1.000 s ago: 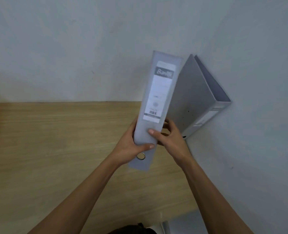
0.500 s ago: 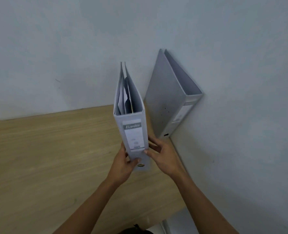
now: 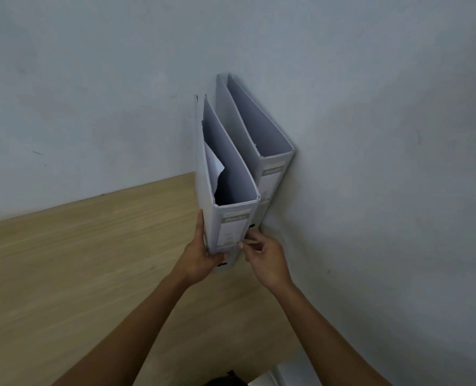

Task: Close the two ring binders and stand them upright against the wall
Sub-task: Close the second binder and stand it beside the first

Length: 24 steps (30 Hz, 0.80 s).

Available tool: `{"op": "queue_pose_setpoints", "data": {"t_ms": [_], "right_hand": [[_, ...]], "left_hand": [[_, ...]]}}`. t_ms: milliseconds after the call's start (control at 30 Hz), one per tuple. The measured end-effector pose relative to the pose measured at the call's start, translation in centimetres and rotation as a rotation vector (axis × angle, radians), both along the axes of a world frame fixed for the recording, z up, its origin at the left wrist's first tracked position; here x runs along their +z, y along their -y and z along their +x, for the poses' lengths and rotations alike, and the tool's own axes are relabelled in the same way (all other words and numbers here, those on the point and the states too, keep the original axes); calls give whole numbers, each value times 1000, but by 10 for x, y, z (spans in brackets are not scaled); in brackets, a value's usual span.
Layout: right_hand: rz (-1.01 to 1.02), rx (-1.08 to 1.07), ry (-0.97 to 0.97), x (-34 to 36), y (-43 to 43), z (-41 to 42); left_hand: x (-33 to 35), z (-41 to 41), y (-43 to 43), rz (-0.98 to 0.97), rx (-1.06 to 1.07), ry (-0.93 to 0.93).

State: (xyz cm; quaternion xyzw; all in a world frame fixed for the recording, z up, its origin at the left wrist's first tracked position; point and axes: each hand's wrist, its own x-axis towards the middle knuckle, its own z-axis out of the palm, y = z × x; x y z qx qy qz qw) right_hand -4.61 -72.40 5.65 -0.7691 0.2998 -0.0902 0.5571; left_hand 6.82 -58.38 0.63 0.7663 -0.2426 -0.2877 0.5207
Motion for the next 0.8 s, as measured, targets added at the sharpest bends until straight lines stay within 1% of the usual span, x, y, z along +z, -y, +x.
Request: {"op": "queue_pose_setpoints", "data": {"t_ms": [233,400,567,800], "right_hand": [[74,-111,-36,-9,21,26],[132,-160,-39,-18,33,36],[209,-140,-43,-25,39,47],[268,-136,-43,-31,45,60]], "left_hand": [[-3,18,24,39,48,41],[-1,31,39,46,35,43],[0,41,51,38,48,9],[-9,56,54,45,42,30]]}}
